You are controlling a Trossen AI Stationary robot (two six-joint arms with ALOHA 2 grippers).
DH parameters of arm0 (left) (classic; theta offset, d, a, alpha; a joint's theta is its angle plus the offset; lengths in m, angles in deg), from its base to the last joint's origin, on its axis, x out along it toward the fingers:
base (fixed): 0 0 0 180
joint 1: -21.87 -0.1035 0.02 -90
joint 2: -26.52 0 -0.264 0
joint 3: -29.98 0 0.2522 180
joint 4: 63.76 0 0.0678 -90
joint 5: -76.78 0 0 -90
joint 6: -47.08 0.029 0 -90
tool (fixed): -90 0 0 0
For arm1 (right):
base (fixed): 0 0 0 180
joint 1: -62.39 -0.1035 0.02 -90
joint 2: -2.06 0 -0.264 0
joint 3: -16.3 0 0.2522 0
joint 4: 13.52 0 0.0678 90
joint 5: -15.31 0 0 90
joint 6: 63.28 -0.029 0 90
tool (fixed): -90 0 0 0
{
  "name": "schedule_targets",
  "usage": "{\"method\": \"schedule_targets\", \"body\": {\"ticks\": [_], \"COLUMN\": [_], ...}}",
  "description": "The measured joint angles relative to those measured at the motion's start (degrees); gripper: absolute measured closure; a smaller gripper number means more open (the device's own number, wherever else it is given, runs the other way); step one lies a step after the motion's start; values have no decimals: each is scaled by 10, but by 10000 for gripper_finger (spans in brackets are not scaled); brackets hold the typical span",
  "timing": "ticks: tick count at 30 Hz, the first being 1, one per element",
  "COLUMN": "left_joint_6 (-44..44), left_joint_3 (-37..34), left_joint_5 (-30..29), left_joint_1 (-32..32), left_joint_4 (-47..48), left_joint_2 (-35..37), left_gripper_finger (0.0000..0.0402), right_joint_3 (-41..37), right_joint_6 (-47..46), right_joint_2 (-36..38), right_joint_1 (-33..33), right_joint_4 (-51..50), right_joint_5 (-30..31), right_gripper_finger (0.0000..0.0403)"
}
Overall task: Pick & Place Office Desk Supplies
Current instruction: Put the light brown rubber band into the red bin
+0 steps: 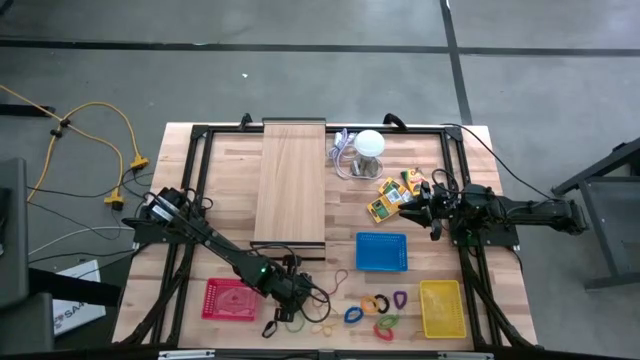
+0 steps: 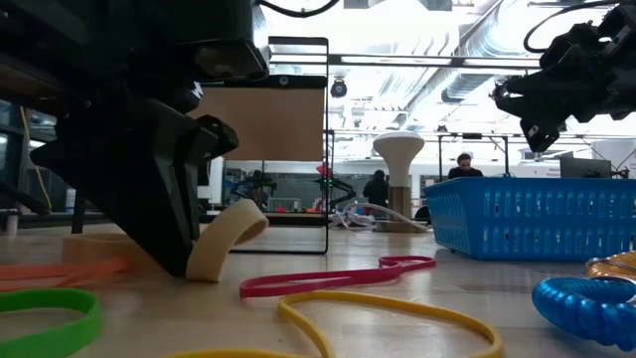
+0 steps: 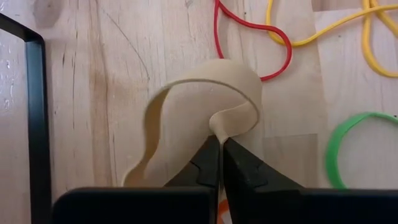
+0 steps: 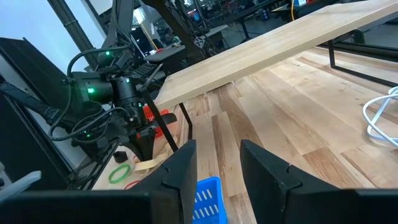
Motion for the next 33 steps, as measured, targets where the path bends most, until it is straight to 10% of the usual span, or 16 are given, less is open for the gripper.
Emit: {"method": "schedule_targets", "body": {"ticks": [33], "left_joint_6": [61], "left_joint_3": [0], "left_joint_5": [-21], "left_joint_1": [18], "left_joint_4": [-5], "left_joint_2": [156], "left_gripper_finger": [400], "right_joint_3": [0], "right_joint_6": [0], "right_joint_2": [0], "right_joint_1": [0], "right_joint_4": [0], "right_joint_5": [0], "right_gripper_finger": [292]}}
